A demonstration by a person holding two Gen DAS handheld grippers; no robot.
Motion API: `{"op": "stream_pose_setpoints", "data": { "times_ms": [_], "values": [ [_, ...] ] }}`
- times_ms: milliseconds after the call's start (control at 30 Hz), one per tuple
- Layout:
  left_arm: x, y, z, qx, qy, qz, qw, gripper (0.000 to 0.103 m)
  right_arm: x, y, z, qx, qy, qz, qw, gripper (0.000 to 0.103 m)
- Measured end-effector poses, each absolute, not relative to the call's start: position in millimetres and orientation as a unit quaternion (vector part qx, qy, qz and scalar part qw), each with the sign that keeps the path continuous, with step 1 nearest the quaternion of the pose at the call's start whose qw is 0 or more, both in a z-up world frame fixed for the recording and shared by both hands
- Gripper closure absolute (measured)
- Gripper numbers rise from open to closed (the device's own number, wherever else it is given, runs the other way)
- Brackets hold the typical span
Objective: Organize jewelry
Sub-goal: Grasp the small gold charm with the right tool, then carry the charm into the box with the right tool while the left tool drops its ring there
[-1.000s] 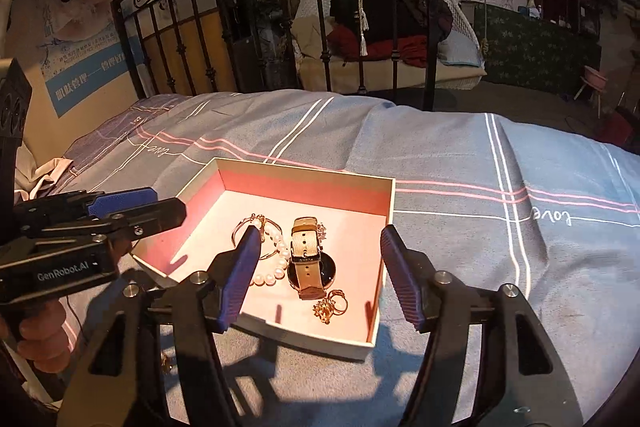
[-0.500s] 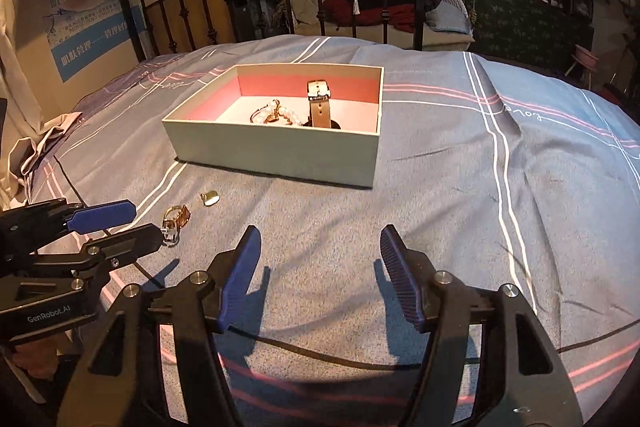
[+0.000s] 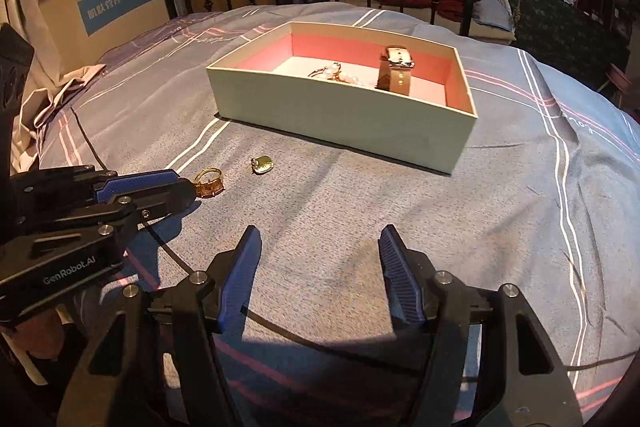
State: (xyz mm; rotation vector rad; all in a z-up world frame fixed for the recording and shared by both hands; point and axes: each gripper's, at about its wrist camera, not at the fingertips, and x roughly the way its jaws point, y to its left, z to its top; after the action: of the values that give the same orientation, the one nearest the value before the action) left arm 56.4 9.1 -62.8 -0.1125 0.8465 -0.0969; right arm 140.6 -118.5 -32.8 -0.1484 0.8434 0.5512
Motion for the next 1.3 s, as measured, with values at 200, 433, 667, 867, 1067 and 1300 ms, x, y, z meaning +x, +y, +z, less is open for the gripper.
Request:
{"op": "stream_pose_setpoints", "data": {
  "times_ms": [200,433,667,867,1067,1300],
  "values": [
    [57,20,-55,-0.07,0.4,-0.047,0.913,0.086,169,-83,-31,-0.112,0.416,0.299,0.851,0.051],
    [58,17,-56,-0.07,0.406,-0.053,0.91,0.086,173,-70,-31,-0.124,0.413,0.324,0.842,0.088],
    [59,9,-57,-0.066,0.412,-0.064,0.906,0.086,155,-85,-28,-0.107,0.399,0.318,0.853,0.088],
    [61,-3,-53,-0.056,0.407,-0.081,0.908,0.086,132,-113,-26,-0.069,0.395,0.299,0.866,0.088],
    [69,-19,-47,-0.047,0.399,-0.097,0.91,0.086,134,-134,-17,-0.041,0.39,0.275,0.878,0.088],
    [83,-19,-32,-0.046,0.383,-0.092,0.918,0.086,138,-136,-2,-0.036,0.369,0.269,0.889,0.088]
  ]
}}
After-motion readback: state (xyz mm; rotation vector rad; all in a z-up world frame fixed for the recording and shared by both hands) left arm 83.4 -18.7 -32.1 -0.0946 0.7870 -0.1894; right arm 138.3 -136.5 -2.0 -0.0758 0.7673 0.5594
